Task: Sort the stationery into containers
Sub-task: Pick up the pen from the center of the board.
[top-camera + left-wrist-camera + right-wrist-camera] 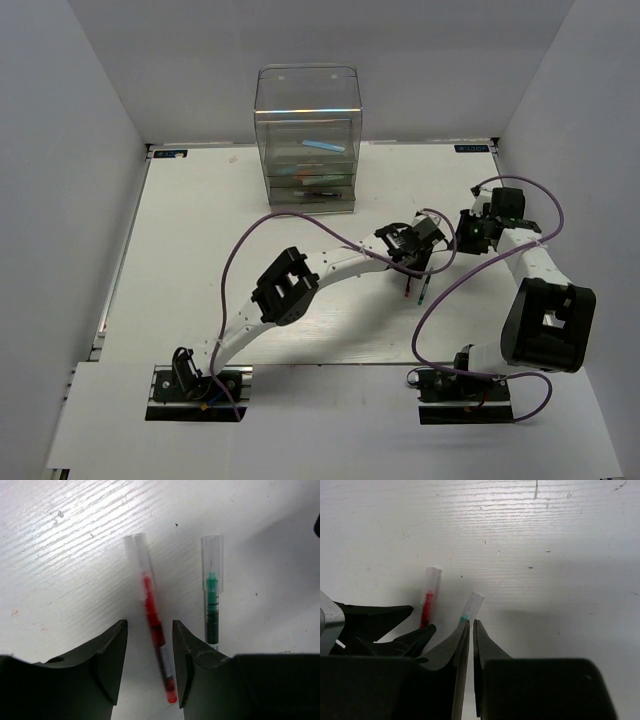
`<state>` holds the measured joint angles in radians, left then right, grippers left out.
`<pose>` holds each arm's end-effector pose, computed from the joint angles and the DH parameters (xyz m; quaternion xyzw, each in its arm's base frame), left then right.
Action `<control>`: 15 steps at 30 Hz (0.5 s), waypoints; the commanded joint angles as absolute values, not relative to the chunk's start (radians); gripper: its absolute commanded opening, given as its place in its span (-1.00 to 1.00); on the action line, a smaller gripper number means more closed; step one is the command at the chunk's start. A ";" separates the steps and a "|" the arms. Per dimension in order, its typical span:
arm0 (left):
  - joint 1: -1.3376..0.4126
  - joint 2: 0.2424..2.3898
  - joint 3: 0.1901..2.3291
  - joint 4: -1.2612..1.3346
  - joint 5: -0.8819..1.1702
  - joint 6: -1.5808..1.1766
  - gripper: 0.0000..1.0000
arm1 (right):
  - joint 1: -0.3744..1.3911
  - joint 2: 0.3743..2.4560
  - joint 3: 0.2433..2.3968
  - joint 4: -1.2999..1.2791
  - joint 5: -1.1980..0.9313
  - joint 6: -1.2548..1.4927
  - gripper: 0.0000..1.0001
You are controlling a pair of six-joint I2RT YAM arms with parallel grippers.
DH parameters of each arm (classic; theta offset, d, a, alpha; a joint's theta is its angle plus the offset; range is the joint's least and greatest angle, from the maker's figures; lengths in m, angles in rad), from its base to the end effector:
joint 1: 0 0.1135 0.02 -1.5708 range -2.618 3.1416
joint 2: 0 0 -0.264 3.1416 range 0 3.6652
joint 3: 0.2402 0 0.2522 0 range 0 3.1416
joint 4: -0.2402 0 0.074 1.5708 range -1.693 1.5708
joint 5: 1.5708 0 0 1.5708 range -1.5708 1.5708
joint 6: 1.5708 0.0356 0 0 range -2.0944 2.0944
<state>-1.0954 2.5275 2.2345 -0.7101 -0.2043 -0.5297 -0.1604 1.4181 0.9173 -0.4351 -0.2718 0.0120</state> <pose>0.2564 -0.4823 0.1605 0.2391 0.9250 -0.1350 0.2626 0.2856 -0.0365 0.2223 0.0389 0.9414 0.1054 0.3180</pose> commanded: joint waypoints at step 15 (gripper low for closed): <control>-1.134 2.510 2.145 -0.906 -0.419 -0.508 -0.26 | -0.198 1.404 0.897 -0.393 -0.377 0.018 -0.74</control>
<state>-1.1336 2.5187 2.2074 -0.7578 -0.3702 -0.5018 -0.1917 1.4178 0.9012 -0.4152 -0.3416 0.0162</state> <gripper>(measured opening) 0.383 0.132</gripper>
